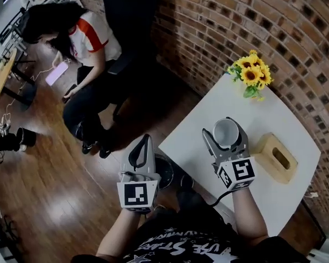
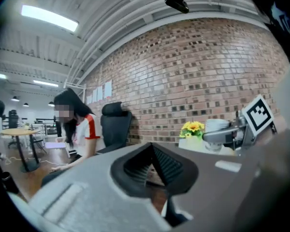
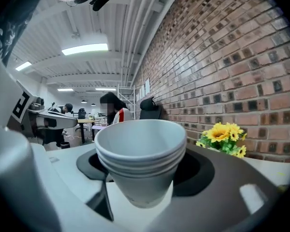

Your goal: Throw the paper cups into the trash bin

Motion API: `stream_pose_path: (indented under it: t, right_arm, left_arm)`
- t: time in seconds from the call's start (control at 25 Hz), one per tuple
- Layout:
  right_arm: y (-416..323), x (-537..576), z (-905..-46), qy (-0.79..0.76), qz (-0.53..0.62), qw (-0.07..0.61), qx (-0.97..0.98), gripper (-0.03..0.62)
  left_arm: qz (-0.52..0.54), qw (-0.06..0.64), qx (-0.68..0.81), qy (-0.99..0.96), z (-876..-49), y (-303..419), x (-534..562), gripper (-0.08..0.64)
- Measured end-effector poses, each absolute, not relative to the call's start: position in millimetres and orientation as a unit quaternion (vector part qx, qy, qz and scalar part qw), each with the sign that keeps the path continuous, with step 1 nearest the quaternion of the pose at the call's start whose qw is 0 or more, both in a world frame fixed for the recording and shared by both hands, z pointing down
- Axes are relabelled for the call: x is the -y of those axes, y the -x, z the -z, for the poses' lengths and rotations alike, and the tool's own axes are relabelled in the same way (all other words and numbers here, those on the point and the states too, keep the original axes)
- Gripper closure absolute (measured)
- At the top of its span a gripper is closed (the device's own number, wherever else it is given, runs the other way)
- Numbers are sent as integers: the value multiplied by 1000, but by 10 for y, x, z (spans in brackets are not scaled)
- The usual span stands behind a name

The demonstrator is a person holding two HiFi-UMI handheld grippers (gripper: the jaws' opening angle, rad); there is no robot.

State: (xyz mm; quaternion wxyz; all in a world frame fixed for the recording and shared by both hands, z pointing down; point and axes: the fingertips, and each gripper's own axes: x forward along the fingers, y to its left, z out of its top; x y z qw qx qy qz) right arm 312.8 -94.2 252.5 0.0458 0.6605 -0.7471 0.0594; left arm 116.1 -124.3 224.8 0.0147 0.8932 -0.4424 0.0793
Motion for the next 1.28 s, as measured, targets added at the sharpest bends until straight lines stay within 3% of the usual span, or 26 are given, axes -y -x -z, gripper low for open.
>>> stream_pose_path:
  t: [0.68, 1.0, 1.28]
  right_arm:
    - [-291, 287, -2678, -481, -84, 55, 871, 241]
    - [95, 30, -2811, -460, -87, 80, 880, 241]
    - [53, 92, -3304, -442, -94, 97, 887, 241]
  left_arm:
    - [-74, 23, 612, -787, -2378, 1543, -66, 555]
    - [-78, 54, 624, -776, -2609, 1844, -323, 555]
    - [-77, 85, 635, -764, -2959, 1689, -297, 555]
